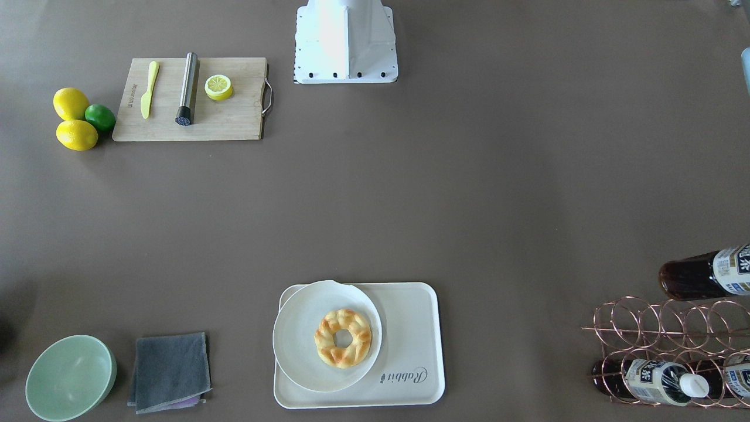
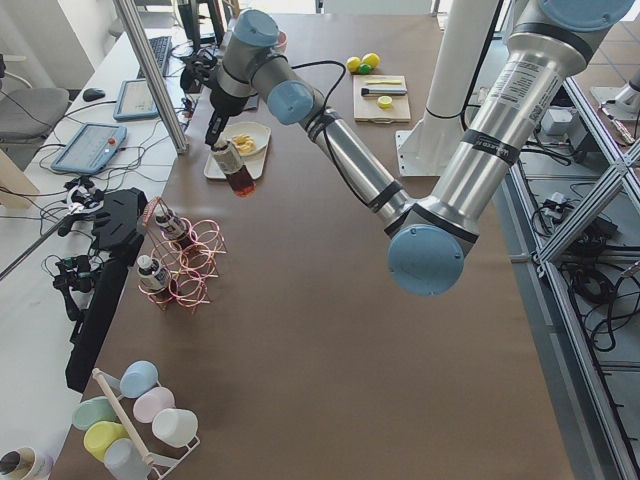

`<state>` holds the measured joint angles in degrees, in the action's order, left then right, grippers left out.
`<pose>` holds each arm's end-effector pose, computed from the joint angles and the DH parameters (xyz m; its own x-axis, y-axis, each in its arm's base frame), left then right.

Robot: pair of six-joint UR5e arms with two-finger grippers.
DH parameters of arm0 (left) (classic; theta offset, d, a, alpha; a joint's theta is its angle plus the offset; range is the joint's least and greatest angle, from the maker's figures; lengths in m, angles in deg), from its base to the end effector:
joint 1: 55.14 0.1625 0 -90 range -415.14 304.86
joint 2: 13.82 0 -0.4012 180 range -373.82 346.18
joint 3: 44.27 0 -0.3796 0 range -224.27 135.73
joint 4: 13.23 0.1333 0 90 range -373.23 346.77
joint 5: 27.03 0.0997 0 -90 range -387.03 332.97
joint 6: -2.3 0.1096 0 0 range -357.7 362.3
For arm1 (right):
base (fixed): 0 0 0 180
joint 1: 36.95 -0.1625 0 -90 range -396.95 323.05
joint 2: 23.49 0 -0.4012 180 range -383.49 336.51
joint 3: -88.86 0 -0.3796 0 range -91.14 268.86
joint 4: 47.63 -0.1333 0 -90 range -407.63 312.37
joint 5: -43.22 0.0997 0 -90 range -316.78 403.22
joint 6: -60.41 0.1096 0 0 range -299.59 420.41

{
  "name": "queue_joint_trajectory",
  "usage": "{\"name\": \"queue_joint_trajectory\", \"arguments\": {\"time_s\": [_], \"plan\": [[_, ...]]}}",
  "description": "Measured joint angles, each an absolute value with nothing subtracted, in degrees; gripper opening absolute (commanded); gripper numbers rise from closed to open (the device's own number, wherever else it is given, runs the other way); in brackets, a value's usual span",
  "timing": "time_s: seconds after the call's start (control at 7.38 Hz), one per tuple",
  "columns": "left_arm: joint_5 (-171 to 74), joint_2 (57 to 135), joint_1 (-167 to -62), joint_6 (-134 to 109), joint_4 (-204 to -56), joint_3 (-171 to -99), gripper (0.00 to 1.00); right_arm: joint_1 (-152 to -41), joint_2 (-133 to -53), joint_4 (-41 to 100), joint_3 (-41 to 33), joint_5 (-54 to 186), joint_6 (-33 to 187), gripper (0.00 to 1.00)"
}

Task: Place tea on tray
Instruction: 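Lift the tea bottle out of the rack with the left gripper toward the tray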

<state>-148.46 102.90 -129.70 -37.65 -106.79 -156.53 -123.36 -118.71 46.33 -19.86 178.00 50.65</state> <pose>0.0769 -0.5643 0.2122 0.6500 0.1036 -0.7528 0.3332 0.8515 0.4049 0.0282 -0.4465 0.5336 0.6805 -0.3255 0.6565 0.1797 0.9427 0.2811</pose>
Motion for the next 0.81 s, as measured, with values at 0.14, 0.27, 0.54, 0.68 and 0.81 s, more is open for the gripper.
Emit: {"name": "queue_joint_trajectory", "arguments": {"time_s": [0.14, 0.27, 0.54, 0.68, 0.81], "plan": [[-145.58, 105.04, -124.82, -43.10, -104.54, -159.25, 0.00, -123.35, -118.73, 46.33, -19.91, 178.08, 50.61, 1.00], [-140.86, 107.30, -119.42, -47.22, -103.48, -160.52, 0.00, -123.35, -118.85, 46.33, -19.93, 178.15, 50.59, 1.00], [-128.46, 113.75, -107.18, -53.24, -98.82, -159.98, 0.00, -123.35, -119.26, 46.33, -19.83, 178.21, 50.56, 1.00], [-123.37, 116.24, -102.15, -54.46, -97.24, -158.86, 0.00, -123.31, -119.46, 46.33, -19.76, 178.21, 50.53, 1.00], [-120.00, 118.48, -98.63, -56.45, -96.60, -157.10, 0.00, -123.32, -119.61, 46.33, -19.73, 178.22, 50.50, 1.00]]}}
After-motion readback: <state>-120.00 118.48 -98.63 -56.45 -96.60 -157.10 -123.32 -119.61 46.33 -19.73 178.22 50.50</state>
